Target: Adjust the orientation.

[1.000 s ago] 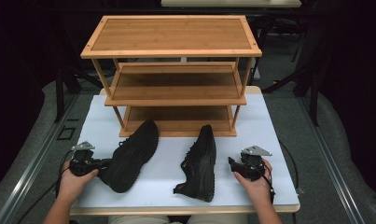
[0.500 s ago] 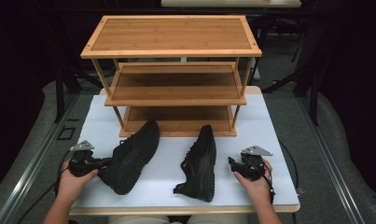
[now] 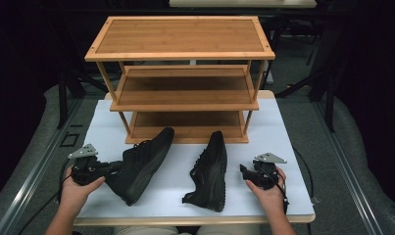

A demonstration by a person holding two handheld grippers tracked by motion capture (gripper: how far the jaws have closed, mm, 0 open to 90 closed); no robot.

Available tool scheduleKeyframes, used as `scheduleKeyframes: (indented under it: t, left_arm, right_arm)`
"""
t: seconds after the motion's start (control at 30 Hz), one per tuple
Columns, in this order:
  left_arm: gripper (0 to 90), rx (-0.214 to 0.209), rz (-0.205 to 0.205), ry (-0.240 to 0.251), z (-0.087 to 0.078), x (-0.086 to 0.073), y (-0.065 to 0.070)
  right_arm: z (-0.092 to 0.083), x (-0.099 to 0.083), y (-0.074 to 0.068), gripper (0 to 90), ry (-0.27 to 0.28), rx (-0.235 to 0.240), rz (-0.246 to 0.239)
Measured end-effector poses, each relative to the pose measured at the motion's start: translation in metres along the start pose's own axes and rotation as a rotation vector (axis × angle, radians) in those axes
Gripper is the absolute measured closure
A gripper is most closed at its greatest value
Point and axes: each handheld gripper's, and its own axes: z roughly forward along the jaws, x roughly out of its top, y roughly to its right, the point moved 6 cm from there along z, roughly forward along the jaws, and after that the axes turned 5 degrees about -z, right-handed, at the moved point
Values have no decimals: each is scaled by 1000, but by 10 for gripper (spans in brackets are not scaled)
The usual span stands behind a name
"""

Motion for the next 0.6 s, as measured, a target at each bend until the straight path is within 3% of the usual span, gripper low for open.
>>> scheduleKeyframes:
  t: [0.07,0.13,0.2,0.5,0.6]
  left_arm:
    - [798,-2,0,16,0,3,5]
    - [687,-10,3,32,-2,7,12]
    - [634,-33,-7,70,-3,13,24]
    - [489,-27,-31,35,15,9,42]
    - [451,-42,-65,39,21,10,50]
  right_arm:
    - [0,0,0,424,1,1,0]
    - [0,0,0,424,1,2,2]
    - [0,0,0,424,0,2,2]
    - [0,0,-1,424,0,4,4]
    - [0,0,-1,424,1,3,8]
